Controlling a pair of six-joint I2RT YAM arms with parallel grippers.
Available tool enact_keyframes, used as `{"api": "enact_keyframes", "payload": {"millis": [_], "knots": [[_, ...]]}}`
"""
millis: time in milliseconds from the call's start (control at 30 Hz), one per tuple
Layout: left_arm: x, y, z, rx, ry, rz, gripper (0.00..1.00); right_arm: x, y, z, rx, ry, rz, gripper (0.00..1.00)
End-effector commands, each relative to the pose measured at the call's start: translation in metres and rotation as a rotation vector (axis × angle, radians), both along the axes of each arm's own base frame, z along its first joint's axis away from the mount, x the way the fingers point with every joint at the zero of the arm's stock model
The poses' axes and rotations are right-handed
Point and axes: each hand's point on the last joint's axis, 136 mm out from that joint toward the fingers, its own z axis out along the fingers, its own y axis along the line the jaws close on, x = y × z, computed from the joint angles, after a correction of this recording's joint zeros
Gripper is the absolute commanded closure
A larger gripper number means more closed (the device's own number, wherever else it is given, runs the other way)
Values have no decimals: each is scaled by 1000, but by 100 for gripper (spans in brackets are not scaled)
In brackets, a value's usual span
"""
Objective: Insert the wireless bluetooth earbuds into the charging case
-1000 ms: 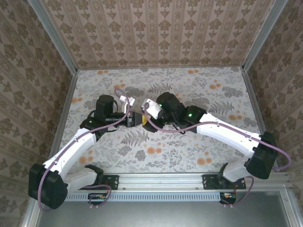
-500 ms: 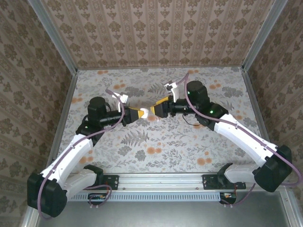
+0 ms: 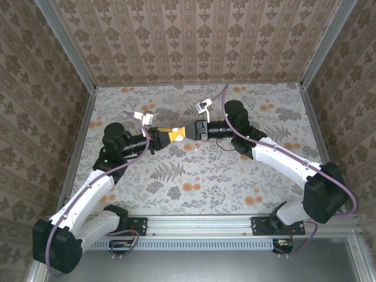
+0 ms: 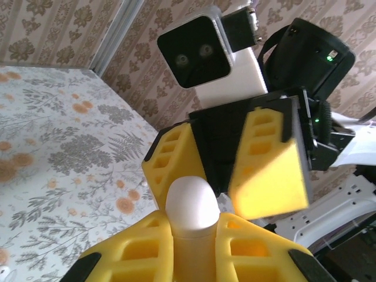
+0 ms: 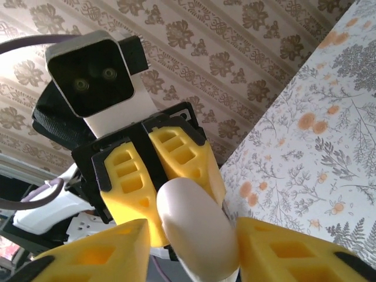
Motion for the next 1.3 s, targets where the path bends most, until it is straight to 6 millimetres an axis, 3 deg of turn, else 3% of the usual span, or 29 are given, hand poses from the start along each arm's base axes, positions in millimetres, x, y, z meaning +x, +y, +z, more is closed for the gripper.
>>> {"api": "enact_keyframes", "payload": {"millis": [0,200,533,633,700,1000,1167,1267], "knots": [[-7,-1,10,-42,6,-30,95,-6,3,17,67,-25,48,66],[-7,-3,7,-36,38,-45,91,-7,3,21,93,-37,57,80],[-1,-3,-2,-3,78,-16,49,-5,0,25,116,-79,19,87],[1,-3,-5,9,80,-6,42,-4,-1,25,115,-83,11,87],[0,-3,-6,8,76,-10,45,-3,0,23,110,-83,10,87],[-3,-5,-3,6,48,-42,85,-3,0,17,77,-81,14,86],[-8,-6,-1,12,12,-77,100,3,-1,10,32,-68,-19,70],[-15,-8,1,17,-27,-112,100,10,-2,-2,-35,-55,-52,68]]}}
